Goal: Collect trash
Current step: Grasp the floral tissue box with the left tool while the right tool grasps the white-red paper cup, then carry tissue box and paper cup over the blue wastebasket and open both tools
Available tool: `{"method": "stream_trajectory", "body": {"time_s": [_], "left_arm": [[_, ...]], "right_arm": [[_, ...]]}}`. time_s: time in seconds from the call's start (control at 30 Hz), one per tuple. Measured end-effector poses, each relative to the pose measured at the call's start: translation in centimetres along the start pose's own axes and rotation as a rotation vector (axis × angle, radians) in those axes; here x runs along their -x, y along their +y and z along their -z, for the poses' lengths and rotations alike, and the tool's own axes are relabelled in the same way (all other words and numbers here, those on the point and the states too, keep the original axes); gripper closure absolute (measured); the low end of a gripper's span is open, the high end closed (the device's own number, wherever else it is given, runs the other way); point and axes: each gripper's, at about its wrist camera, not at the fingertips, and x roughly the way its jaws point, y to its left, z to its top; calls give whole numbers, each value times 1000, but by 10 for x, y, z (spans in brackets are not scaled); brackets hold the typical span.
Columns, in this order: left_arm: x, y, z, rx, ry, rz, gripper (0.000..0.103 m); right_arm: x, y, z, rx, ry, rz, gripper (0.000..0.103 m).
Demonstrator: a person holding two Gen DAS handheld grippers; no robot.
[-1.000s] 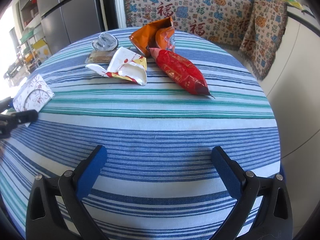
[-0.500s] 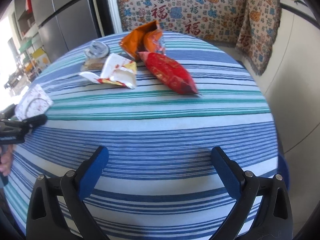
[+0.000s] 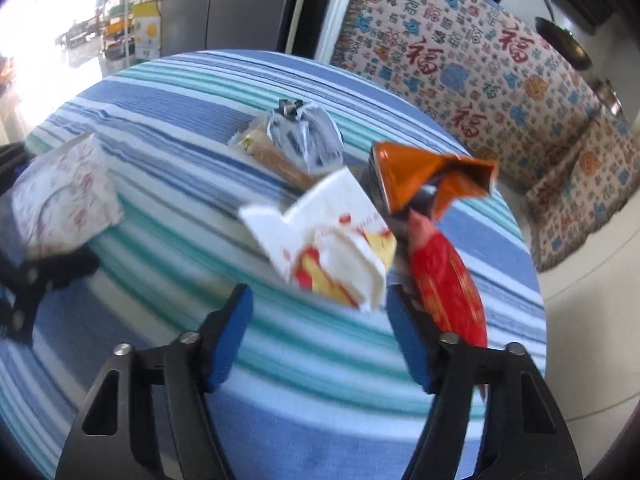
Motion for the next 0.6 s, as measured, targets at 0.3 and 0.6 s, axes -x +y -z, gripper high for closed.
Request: {"method": "stream_trajectory", "body": {"time_s": [0.3, 0.6], "left_arm": [[2, 3, 0, 9, -7, 24, 7], [17, 28, 1, 92, -41, 238, 7]], "right_arm": [[50, -37, 24, -364, -4, -269, 98], [95, -46, 65, -478, -3, -318, 98]]}}
